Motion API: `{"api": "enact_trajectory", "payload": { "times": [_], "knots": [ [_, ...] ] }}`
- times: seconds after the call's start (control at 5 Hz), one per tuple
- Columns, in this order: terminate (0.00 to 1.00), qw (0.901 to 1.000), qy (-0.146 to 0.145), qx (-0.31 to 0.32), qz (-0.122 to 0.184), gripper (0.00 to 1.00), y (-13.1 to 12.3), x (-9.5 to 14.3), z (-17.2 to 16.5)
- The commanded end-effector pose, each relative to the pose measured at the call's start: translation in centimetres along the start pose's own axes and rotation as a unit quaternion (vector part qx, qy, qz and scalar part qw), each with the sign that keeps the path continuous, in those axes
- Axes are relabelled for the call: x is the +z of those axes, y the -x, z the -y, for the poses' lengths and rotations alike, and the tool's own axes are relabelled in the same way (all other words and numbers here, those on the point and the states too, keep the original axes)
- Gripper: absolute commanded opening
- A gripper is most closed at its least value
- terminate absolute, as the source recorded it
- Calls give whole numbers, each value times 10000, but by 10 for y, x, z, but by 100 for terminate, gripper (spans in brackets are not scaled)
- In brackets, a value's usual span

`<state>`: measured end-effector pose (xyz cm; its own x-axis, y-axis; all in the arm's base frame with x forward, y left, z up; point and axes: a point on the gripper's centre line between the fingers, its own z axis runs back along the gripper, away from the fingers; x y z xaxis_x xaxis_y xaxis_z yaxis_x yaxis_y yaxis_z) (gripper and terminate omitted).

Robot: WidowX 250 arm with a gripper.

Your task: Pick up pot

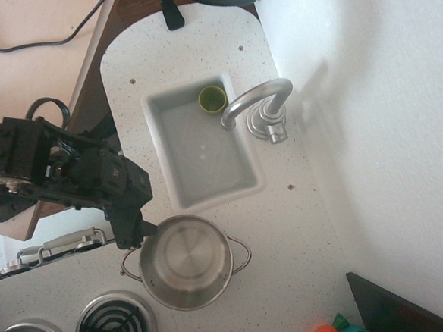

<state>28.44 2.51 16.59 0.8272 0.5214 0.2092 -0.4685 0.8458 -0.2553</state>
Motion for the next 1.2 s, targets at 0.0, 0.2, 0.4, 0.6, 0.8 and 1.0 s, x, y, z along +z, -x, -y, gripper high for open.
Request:
{"api": "enact_trajectory", "payload": {
  "times": [0.0,0.2,0.4,0.6,0.8,1.0],
  "knots": [
    [0,9997,-57,28,-227,100,2,-20,-11],
    [0,9915,1224,128,-412,100,1,-30,-4],
    [0,9619,2711,294,-212,100,2,-43,9],
    [0,9632,2656,406,-42,100,3,-46,15],
    [0,9862,1622,178,290,100,12,-50,12],
    [0,9989,144,247,380,100,17,-50,5]
  ]
}}
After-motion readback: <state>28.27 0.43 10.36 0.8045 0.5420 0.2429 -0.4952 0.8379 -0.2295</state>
